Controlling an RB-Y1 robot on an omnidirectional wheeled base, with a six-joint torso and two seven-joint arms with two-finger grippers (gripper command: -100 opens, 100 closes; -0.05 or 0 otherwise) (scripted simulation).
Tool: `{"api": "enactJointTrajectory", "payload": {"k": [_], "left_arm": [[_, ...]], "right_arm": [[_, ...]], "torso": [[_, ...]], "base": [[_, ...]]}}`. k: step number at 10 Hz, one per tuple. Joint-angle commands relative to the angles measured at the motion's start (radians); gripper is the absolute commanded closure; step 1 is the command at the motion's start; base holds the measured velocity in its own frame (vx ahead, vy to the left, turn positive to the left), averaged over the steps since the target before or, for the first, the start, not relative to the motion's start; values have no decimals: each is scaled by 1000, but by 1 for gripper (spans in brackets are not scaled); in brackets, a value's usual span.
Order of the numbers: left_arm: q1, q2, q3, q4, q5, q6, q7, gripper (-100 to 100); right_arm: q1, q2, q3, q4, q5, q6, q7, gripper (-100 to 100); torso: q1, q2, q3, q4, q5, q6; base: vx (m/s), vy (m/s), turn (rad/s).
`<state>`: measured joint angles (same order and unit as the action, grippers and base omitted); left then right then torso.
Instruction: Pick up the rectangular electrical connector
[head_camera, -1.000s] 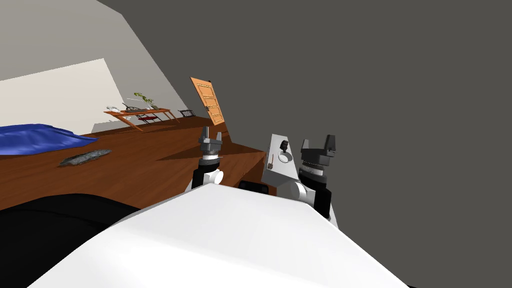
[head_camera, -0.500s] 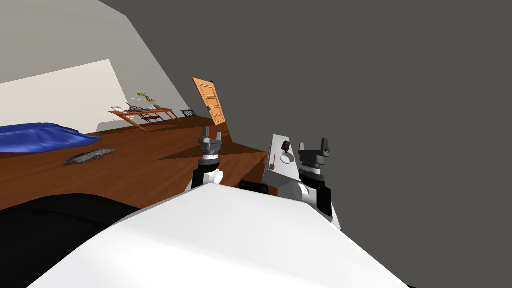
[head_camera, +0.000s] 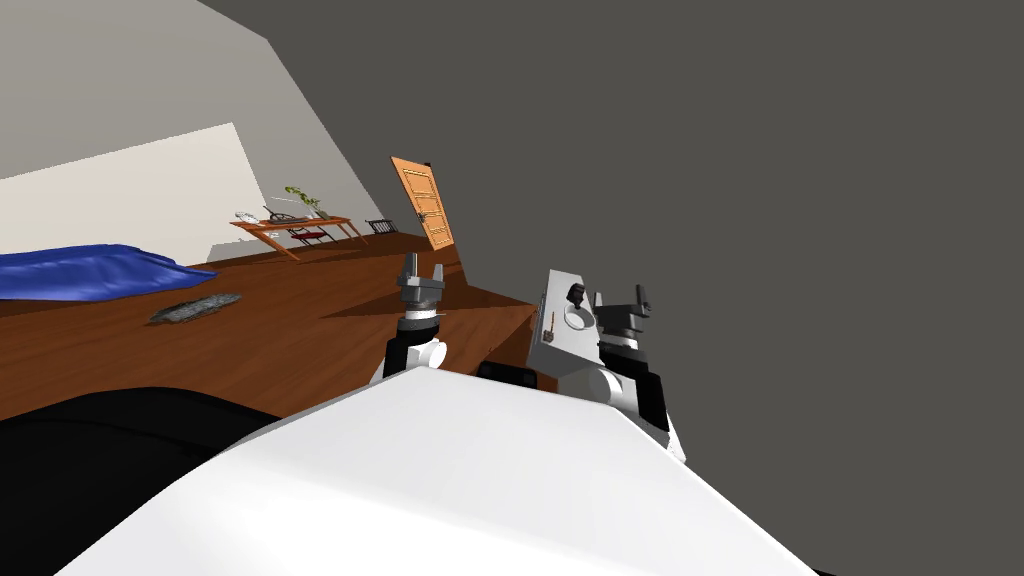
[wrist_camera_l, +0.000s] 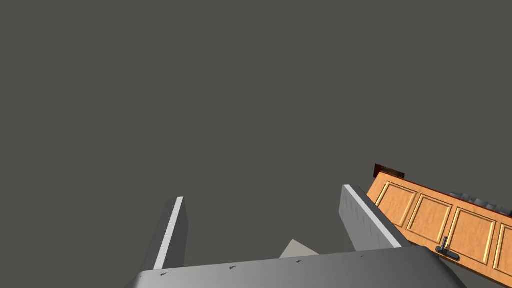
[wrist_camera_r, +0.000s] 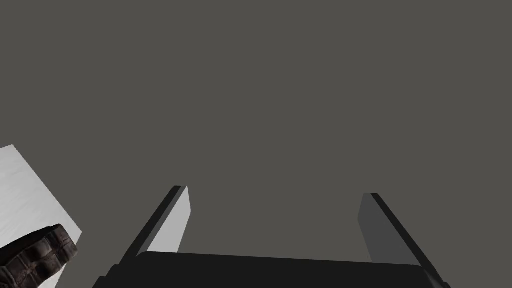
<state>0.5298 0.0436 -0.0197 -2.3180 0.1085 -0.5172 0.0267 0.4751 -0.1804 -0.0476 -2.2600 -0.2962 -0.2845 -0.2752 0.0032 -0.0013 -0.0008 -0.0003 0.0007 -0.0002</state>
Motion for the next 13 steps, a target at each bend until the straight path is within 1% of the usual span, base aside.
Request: {"api": "enactJointTrajectory", "payload": {"k": [1,2,3,4,5,6,7,8,9,10,11,12,13], "left_arm": [[0,0,0,0,0,0,0,0],[0,0,0,0,0,0,0,0],[0,0,0,0,0,0,0,0],[0,0,0,0,0,0,0,0],[0,0,0,0,0,0,0,0],[0,0,0,0,0,0,0,0],[0,0,0,0,0,0,0,0],[0,0,0,0,0,0,0,0],[0,0,0,0,0,0,0,0],[0,0,0,0,0,0,0,0],[0,0,0,0,0,0,0,0],[0,0,0,0,0,0,0,0],[0,0,0,0,0,0,0,0]], "right_arm": [[18,-12,-4,7,-28,10,-48,-100],[26,-28,-15,26,-68,38,-77,-100],[26,-28,-15,26,-70,38,-96,-100],[36,-44,-27,46,-113,68,-132,-100],[36,-44,-27,46,-113,68,-146,-100],[47,-61,-38,67,-158,100,-183,-100],[47,-61,-38,67,-159,100,-197,-100],[61,-78,-50,89,-201,134,-231,-100],[61,-78,-50,89,-206,134,-248,-100],[76,-95,-60,112,-245,171,-278,-100],[76,-95,-60,112,-254,171,-300,-100],[93,-112,-70,134,-290,209,-327,-100],[93,-112,-70,134,-304,209,-351,-100]], "torso": [[0,0,0,0,0,0],[0,0,0,0,0,0],[-1,0,0,0,0,0],[-1,1,0,0,0,0],[0,1,0,0,0,0],[0,1,0,0,0,0],[0,0,0,0,0,0],[-1,0,0,0,0,0],[0,0,0,0,0,0],[0,1,0,0,0,0],[0,0,0,0,0,0],[0,0,0,0,0,0],[0,0,0,0,0,0]], "base": [[17,45,22],[14,40,54],[11,35,27],[10,51,71],[13,43,27],[19,50,74],[14,41,32],[14,57,84],[12,50,37],[25,60,74],[29,45,53],[23,50,104],[22,43,56]]}}
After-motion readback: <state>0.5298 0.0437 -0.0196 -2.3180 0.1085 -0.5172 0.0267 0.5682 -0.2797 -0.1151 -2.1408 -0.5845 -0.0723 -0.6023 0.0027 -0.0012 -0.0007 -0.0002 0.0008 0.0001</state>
